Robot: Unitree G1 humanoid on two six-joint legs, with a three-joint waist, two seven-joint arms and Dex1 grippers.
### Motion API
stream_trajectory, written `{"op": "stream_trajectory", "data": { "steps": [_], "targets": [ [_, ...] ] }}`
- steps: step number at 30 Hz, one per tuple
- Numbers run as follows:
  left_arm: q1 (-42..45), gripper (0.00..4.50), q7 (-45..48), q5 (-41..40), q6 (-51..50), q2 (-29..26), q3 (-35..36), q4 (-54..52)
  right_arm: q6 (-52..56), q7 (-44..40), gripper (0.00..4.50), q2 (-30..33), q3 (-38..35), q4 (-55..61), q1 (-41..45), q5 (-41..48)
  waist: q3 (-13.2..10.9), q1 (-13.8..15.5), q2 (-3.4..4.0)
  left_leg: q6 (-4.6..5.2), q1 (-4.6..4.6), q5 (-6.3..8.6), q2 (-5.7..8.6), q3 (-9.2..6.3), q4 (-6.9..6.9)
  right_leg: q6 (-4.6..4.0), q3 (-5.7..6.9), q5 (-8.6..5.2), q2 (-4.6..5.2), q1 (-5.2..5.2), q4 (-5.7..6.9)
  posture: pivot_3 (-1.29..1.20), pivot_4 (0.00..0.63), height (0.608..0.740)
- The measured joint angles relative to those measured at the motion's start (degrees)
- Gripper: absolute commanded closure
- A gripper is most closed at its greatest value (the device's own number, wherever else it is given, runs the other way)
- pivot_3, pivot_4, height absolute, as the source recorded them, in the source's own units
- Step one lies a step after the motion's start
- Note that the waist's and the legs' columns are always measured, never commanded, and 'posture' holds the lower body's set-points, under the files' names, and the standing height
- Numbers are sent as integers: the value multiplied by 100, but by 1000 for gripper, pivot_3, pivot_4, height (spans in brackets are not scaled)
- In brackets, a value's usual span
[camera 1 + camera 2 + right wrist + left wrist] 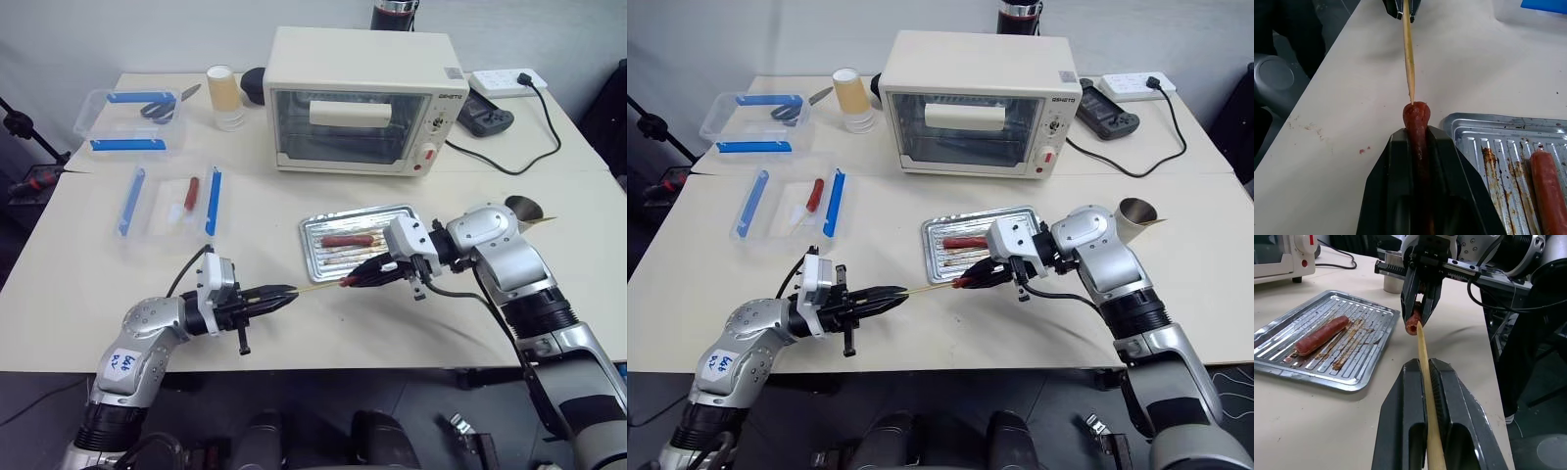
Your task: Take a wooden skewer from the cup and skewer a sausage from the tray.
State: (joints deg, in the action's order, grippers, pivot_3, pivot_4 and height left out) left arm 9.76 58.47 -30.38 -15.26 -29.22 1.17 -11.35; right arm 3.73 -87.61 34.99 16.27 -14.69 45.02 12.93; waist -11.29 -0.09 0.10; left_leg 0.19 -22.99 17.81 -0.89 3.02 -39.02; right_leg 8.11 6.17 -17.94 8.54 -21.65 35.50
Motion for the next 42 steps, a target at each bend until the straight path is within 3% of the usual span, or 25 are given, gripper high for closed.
{"op": "stream_trajectory", "data": {
  "steps": [42],
  "targets": [
    [-23, 4500, 104, 55, 181, 7, -6, 112, 185, -8, 4352, 103, -33, 276, -91, 52, 0, 3, 0, 0, 0, 0, 0, 0, 0, 0, 0, 0, 0, 0, 0, 0, 150, 740]
  ]
}}
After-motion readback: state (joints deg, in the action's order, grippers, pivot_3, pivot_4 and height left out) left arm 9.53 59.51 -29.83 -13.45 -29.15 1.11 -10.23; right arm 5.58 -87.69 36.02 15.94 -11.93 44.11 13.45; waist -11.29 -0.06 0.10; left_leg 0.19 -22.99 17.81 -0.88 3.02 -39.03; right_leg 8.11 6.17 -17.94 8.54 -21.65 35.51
